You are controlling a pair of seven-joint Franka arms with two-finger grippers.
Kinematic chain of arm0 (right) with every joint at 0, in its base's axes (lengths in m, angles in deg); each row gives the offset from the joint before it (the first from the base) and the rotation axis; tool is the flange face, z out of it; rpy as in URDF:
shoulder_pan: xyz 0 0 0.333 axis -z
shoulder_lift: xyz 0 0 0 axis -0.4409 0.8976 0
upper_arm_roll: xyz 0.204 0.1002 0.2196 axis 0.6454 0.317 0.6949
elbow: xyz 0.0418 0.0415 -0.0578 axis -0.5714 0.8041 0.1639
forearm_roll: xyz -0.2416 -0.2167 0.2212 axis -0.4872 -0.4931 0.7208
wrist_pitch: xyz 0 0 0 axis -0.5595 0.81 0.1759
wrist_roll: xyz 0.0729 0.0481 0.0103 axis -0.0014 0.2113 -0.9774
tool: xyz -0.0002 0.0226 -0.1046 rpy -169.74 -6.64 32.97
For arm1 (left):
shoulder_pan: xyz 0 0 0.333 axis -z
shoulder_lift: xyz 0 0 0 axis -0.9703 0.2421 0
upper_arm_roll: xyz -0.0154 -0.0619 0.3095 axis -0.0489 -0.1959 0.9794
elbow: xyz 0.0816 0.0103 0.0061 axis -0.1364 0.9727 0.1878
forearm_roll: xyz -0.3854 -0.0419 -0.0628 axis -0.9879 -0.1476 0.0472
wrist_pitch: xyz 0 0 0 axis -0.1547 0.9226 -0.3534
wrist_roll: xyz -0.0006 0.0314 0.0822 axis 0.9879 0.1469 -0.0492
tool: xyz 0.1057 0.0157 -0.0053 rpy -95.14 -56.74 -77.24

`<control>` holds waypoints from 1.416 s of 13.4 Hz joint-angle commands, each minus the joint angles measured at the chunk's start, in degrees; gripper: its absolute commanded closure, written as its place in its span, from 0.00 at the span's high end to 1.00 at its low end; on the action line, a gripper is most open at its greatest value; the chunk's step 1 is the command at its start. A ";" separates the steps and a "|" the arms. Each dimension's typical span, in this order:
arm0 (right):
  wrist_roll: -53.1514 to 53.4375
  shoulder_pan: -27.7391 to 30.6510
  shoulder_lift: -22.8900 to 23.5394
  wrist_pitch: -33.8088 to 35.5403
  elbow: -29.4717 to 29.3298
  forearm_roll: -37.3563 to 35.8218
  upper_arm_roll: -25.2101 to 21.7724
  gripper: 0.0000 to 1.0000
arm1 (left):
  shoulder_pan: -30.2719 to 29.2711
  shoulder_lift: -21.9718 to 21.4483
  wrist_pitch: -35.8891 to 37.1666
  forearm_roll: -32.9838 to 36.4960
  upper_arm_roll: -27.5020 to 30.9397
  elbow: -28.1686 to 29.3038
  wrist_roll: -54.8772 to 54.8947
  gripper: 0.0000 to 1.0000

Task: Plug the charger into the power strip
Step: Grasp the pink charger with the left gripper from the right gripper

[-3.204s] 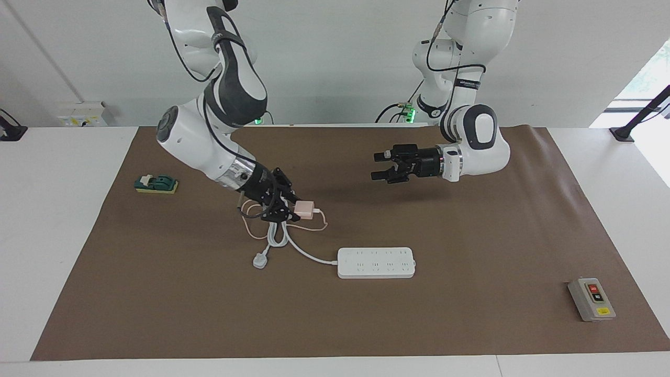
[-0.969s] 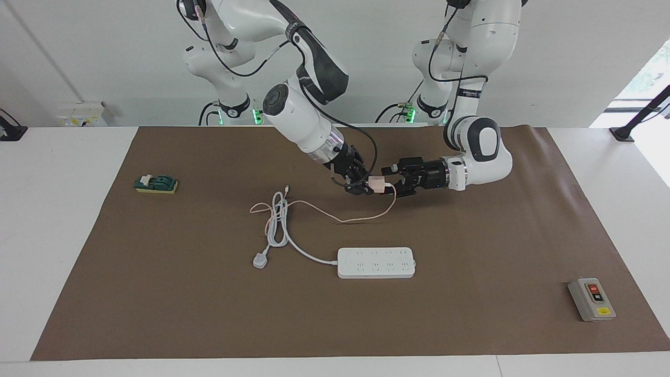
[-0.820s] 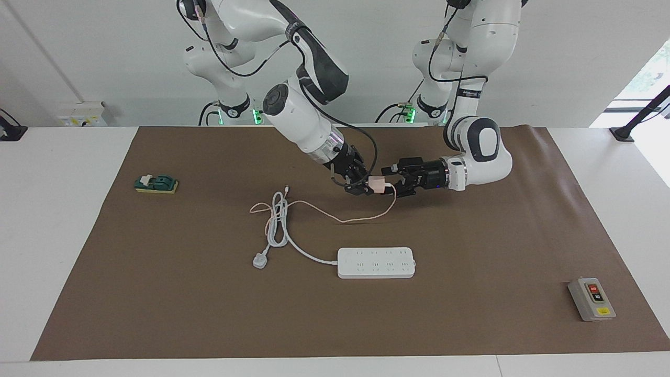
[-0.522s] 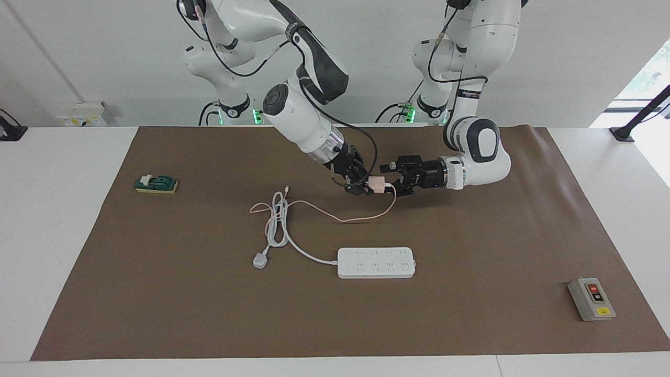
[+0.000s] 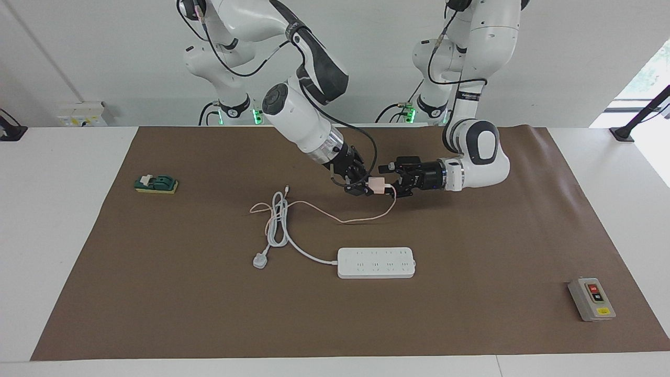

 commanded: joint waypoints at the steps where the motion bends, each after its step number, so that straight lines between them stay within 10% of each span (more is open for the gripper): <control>1: 0.69 -0.41 -0.57 -1.37 0.95 -0.81 -0.27 0.00 | 0.99 3.32 1.78 -0.19 1.12 -3.54 1.15 1.00; 10: 0.60 -0.41 -0.57 -1.54 1.30 -0.81 -0.27 0.00 | 0.99 3.85 3.19 0.69 2.26 -4.25 1.50 0.98; 15: 0.43 -0.41 -0.57 -1.54 1.30 -0.81 -0.27 0.00 | 1.08 3.85 3.46 0.78 2.44 -4.25 1.06 0.68; 19: 0.43 -0.32 -0.57 -1.54 1.30 -0.81 -0.27 0.00 | 0.99 3.94 3.81 1.39 2.44 -4.25 1.41 0.18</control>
